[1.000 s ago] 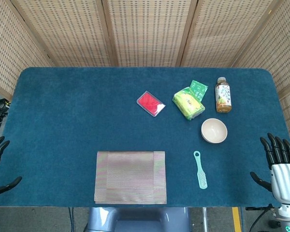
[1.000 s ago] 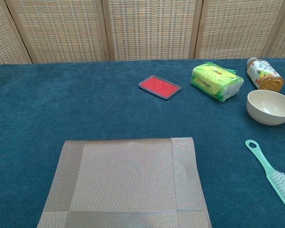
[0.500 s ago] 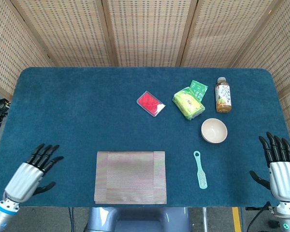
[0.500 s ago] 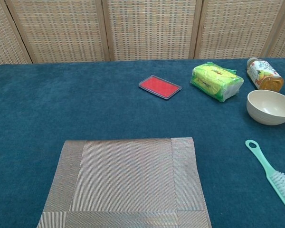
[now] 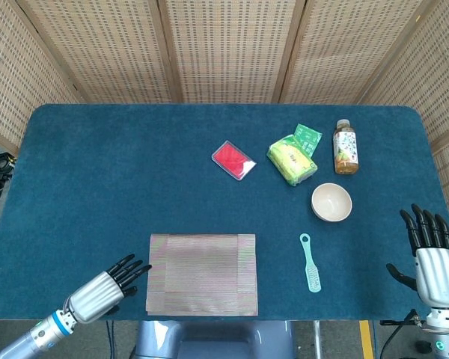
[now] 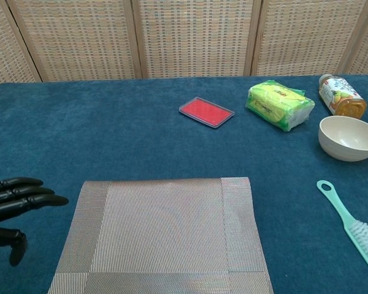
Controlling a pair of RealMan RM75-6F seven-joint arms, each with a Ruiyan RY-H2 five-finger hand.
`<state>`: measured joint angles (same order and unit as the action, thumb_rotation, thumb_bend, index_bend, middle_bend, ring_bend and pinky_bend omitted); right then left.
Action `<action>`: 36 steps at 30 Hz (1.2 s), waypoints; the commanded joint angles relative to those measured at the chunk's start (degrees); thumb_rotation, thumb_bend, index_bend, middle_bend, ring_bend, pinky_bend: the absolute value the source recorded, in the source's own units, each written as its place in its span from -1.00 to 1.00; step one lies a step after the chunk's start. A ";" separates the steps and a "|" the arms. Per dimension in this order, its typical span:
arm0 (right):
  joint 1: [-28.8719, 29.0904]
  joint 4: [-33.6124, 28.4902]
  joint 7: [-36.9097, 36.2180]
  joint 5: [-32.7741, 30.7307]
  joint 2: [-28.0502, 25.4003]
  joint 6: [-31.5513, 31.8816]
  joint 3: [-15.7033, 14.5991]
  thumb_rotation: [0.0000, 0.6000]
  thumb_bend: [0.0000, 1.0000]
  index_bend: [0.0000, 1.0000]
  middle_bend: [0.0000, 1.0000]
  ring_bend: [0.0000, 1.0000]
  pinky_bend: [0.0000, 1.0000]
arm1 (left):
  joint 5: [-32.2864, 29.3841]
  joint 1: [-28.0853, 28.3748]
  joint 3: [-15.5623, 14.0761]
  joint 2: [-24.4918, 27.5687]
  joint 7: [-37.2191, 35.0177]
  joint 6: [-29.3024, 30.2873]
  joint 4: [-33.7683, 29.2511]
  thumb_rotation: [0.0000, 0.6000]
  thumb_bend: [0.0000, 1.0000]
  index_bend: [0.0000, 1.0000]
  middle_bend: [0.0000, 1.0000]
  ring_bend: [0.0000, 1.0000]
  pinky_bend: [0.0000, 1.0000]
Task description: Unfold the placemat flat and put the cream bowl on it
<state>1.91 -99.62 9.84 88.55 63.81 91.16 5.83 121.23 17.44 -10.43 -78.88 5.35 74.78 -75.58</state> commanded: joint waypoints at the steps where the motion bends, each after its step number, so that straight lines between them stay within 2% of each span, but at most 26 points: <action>1: -0.05 -0.07 -0.79 0.00 -0.40 -0.01 -0.04 1.00 -1.00 -1.00 -1.00 -1.00 -1.00 | 1.40 0.27 -1.24 -2.44 -0.80 2.08 3.03 1.00 -0.82 -0.07 -1.00 -1.00 -1.00; 7: -0.27 -0.40 -2.99 0.25 -1.49 0.28 -0.14 1.00 -1.00 -1.00 -1.00 -1.00 -1.00 | 1.86 1.07 -1.97 -5.93 -1.10 3.43 6.11 1.00 -0.76 -0.07 -1.00 -1.00 -1.00; 17: -0.20 -0.59 -4.68 -0.35 -2.40 0.00 0.08 1.00 -1.00 -1.00 -1.00 -1.00 -1.00 | 0.25 3.16 -2.79 -9.99 -0.93 0.93 7.93 1.00 -0.70 -0.07 -1.00 -1.00 -1.00; 30: -0.30 -0.79 -5.89 -0.51 -3.03 0.16 0.14 1.00 -1.00 -1.00 -1.00 -1.00 -1.00 | -2.01 4.40 -3.25 -12.37 1.04 -0.08 8.38 1.00 -0.65 -0.07 -1.00 -1.00 -1.00; 36: -0.34 -0.84 -6.32 -0.63 -3.19 0.29 0.23 1.00 -1.00 -1.00 -1.00 -1.00 -1.00 | -2.93 4.87 -3.74 -12.60 1.73 -0.65 7.74 1.00 -0.48 -0.06 -1.00 -1.00 -1.00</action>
<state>1.58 -100.46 3.52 87.93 60.62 91.44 6.04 118.38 22.25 -14.13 -91.45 7.07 74.18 -67.76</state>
